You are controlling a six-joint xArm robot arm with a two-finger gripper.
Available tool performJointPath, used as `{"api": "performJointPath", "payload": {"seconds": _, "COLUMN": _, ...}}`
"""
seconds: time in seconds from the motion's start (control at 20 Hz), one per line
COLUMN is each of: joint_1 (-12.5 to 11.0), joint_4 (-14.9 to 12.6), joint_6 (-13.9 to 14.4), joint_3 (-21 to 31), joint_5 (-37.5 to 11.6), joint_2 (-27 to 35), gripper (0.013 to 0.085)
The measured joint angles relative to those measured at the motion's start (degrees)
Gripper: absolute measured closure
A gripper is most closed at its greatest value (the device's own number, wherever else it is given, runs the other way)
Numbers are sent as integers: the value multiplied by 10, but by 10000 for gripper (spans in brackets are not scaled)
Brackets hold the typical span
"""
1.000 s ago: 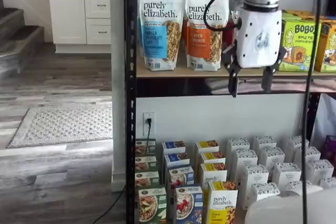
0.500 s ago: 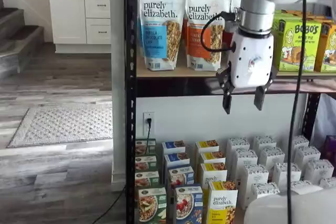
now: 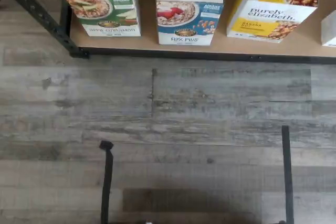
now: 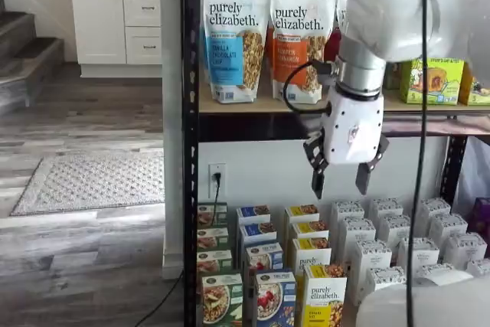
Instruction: Pick up the blue and white box that is on the bottom shelf, the second box from the left
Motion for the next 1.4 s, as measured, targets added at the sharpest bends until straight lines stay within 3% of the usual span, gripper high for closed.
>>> {"api": "performJointPath", "payload": {"seconds": 0.35, "joint_1": 8, "joint_4": -5, "joint_6": 11, "joint_3": 49, "joint_5": -90, "joint_2": 30, "gripper": 130}}
{"api": "performJointPath", "payload": {"seconds": 0.65, "joint_1": -3, "joint_4": 0, "joint_6": 1, "joint_3": 81, "joint_5": -167, "joint_2": 76, "gripper": 130}}
{"api": "performJointPath", "payload": {"seconds": 1.4, "joint_1": -16, "joint_4": -17, "joint_6": 1, "joint_3": 113, "joint_5": -400, "joint_2": 255, "gripper": 130}}
